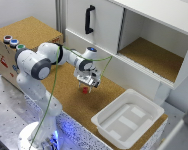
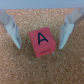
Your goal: Place the pink block on top of the drawer
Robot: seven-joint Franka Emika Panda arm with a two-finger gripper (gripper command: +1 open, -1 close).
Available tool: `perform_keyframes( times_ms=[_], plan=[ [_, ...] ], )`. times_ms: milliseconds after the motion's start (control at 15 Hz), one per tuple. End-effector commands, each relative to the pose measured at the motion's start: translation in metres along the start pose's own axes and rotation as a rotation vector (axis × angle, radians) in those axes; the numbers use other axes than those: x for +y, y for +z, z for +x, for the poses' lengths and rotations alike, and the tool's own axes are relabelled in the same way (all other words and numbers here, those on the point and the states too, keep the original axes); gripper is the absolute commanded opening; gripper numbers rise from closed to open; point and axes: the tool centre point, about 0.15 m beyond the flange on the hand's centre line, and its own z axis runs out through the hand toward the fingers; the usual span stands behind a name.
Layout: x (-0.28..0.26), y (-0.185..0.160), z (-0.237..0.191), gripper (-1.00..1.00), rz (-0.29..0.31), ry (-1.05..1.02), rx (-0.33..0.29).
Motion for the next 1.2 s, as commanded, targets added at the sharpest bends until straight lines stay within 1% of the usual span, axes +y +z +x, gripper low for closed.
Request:
perform_keyframes(
  times_ms=[0,200,267,333,400,467,600,667,800,933,1067,1133],
  plan=[
    [-0.004,0.004,-0.001,-1.00,-0.060,-0.007,0.045],
    [-0.002,-0.019,-0.012,-1.00,-0.069,0.018,0.070],
    [-0.003,-0.028,-0.013,-1.00,-0.094,0.035,0.063],
    [-0.006,-0.045,-0.016,-1.00,-0.089,0.034,0.089],
    [-0.011,-0.058,-0.017,-1.00,-0.100,0.031,0.102],
    [-0.016,-0.070,-0.016,-1.00,-0.110,0.028,0.112],
    [-0.034,-0.095,-0.012,-1.00,-0.111,0.005,0.126],
    [-0.045,-0.106,-0.009,-1.00,-0.107,-0.029,0.138],
    [-0.079,-0.132,0.003,-1.00,-0.129,-0.143,0.154],
    [-0.116,-0.158,0.012,-1.00,-0.126,-0.298,0.142],
    [-0.154,-0.181,0.017,-1.00,-0.093,-0.440,0.106],
    [-0.171,-0.189,0.016,-1.00,-0.101,-0.492,0.098]
  ],
)
